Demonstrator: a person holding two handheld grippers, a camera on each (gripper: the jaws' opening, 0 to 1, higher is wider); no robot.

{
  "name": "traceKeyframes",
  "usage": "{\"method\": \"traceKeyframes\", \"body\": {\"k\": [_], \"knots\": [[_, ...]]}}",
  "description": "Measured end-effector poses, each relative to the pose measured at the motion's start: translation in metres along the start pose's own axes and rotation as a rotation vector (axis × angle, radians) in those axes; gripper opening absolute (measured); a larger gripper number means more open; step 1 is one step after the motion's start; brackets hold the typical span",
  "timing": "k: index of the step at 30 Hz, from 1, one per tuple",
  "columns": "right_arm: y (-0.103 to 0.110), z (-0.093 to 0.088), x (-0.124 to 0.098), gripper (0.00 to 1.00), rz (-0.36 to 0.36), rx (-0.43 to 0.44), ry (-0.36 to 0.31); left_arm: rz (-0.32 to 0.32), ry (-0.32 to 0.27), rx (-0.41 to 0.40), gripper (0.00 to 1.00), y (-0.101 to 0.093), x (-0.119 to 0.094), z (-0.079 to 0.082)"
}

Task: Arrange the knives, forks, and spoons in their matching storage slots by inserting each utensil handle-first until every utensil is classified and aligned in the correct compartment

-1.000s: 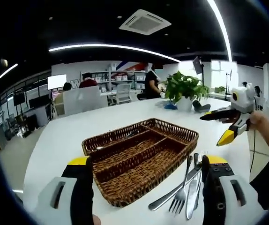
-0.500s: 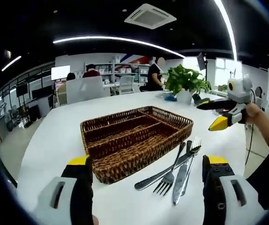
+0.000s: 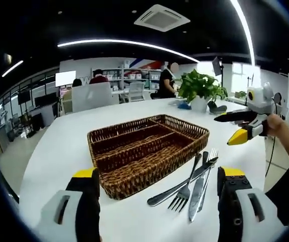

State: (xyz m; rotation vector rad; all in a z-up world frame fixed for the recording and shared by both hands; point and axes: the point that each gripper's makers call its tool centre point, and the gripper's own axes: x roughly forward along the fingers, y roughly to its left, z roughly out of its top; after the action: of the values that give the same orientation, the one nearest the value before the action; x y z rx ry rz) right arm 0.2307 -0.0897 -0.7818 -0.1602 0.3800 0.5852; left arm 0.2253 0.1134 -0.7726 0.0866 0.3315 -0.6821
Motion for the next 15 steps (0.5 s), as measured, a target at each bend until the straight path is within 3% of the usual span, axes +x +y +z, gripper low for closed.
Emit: {"method": "traceKeyframes", "body": {"k": [10,15], "knots": [[-0.0017,-0.0006,-0.0014,0.98,0.002,0.006,-0.005,0.015,-0.022,-0.019,0.96,0.0025,-0.0029,0.0033],[-0.0017,-0.0002,-0.0022,0.97,0.003,0.012,-0.014,0.024,-0.007,-0.022,0.96,-0.0009,-0.0059,-0.0039]]}}
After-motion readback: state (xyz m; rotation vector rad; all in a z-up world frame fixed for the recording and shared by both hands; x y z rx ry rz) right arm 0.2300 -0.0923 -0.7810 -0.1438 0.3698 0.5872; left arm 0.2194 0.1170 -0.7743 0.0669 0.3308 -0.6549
